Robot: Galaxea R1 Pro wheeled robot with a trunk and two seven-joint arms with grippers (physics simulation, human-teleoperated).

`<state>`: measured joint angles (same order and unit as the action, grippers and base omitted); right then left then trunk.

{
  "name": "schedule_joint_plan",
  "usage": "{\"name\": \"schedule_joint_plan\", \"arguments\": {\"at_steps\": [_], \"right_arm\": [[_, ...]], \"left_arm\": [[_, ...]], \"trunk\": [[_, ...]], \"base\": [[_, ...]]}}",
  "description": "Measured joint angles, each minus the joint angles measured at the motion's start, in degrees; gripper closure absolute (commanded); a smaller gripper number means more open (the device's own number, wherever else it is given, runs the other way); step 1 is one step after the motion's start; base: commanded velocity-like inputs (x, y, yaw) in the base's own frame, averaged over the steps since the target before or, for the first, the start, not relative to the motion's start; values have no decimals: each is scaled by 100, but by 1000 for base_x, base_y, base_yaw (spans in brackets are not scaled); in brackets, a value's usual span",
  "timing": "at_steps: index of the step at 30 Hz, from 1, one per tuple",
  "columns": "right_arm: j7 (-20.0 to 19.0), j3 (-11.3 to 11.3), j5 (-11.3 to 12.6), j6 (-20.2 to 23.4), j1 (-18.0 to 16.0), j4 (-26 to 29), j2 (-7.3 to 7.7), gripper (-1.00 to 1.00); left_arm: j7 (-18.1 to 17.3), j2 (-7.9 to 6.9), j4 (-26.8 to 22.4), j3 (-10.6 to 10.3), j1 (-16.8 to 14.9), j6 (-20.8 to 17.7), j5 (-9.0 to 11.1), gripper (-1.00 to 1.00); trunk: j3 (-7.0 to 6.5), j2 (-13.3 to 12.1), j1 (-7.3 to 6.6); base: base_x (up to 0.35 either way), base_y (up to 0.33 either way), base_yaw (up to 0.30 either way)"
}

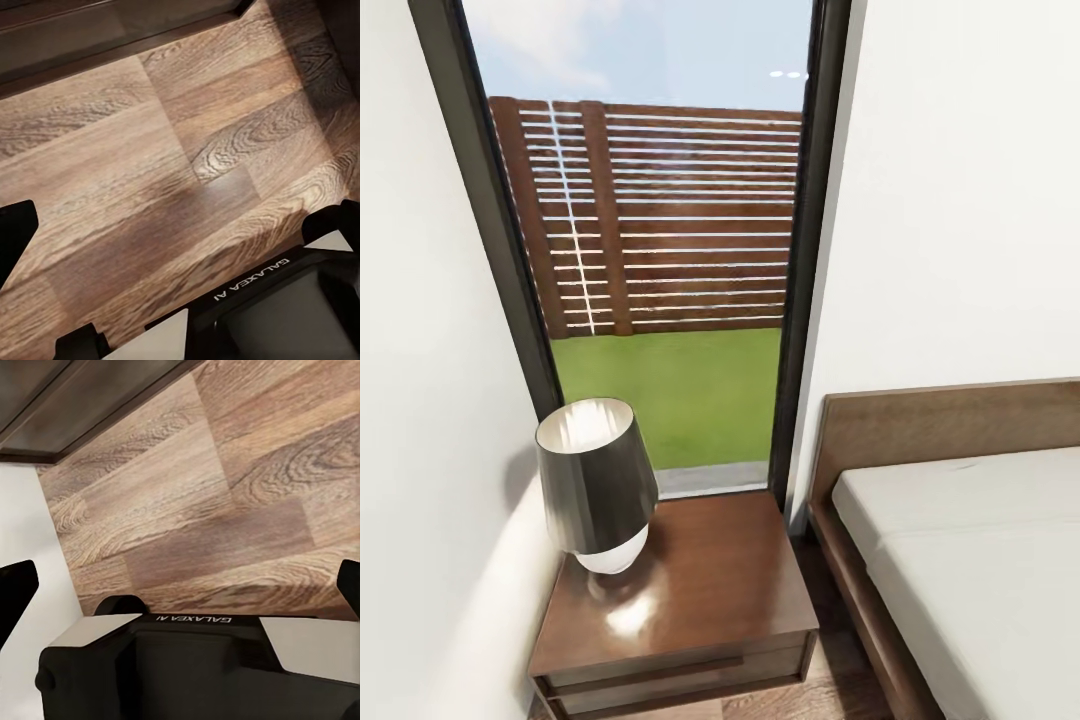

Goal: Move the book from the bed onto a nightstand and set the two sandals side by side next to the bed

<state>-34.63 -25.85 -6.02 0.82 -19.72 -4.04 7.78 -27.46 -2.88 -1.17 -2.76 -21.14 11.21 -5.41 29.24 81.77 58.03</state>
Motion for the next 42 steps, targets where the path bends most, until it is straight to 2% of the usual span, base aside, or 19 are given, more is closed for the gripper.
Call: {"name": "schedule_joint_plan", "arguments": {"at_steps": [11,42], "right_arm": [[2,-1,0,-2,0,0,0,-100],[10,0,-19,-3,0,0,-9,-100]], "left_arm": [[0,-1,0,0,0,0,0,-100],[0,-1,0,0,0,0,0,-100]], "trunk": [[0,0,0],[-556,-1243,-680]], "base": [[0,0,0],[0,0,0]]}}
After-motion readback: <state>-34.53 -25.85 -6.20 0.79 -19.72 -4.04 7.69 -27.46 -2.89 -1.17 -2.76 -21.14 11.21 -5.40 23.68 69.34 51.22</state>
